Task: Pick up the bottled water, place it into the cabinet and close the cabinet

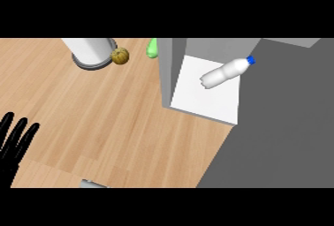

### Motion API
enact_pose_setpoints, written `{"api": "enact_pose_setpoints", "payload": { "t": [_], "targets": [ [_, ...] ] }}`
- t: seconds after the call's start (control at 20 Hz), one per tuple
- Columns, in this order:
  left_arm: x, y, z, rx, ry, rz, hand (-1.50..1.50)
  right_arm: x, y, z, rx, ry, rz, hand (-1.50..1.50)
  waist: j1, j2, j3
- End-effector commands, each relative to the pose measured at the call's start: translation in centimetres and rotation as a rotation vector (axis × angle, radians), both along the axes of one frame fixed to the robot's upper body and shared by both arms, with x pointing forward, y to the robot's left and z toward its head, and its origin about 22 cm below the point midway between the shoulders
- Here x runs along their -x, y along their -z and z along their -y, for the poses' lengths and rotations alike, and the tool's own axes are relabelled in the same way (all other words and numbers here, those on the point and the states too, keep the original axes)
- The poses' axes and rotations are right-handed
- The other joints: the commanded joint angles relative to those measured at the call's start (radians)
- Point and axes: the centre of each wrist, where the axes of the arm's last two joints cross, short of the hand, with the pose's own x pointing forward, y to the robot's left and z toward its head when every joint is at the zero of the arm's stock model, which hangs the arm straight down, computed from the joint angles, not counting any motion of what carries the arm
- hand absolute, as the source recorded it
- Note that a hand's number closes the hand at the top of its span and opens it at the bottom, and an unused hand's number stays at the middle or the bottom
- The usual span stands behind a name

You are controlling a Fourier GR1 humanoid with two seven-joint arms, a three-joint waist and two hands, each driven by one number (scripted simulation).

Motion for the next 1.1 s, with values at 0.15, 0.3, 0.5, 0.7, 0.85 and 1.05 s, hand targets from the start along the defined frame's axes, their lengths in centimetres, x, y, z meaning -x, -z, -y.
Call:
{"api": "enact_pose_setpoints", "payload": {
  "t": [0.15, 0.3, 0.5, 0.7, 0.85, 1.05],
  "targets": [
    [-0.3, -0.1, -0.5, 0.005, -0.005, 0.002, -1.5, -0.4, -0.4, -2.2, 0.035, -0.087, 0.006, 1.5, -0.011, 0.006, -0.002],
    [-0.5, -0.4, -0.6, 0.002, -0.003, 0.011, -1.5, -0.6, -0.2, -2.3, 0.005, -0.079, -0.019, 1.5, -0.011, 0.014, 0.0],
    [-0.6, -0.7, -0.6, 0.003, 0.016, 0.028, -1.5, -0.8, 0.7, -2.6, -0.022, -0.122, -0.098, 1.5, 0.015, 0.031, 0.002],
    [-0.7, -0.6, -0.6, 0.015, 0.025, 0.023, -1.5, -0.7, 1.5, -3.2, -0.07, -0.203, -0.166, 1.5, 0.027, 0.042, 0.003],
    [-0.8, -0.9, -0.8, 0.006, 0.033, 0.034, -1.5, -1.3, 1.6, -3.0, -0.1, -0.174, -0.176, 1.5, 0.031, 0.043, 0.003],
    [-0.8, -0.7, -1.2, 0.003, 0.018, 0.029, -1.5, -2.3, 1.9, -2.6, -0.1, -0.112, -0.184, 1.5, 0.022, 0.043, 0.003]
  ]
}}
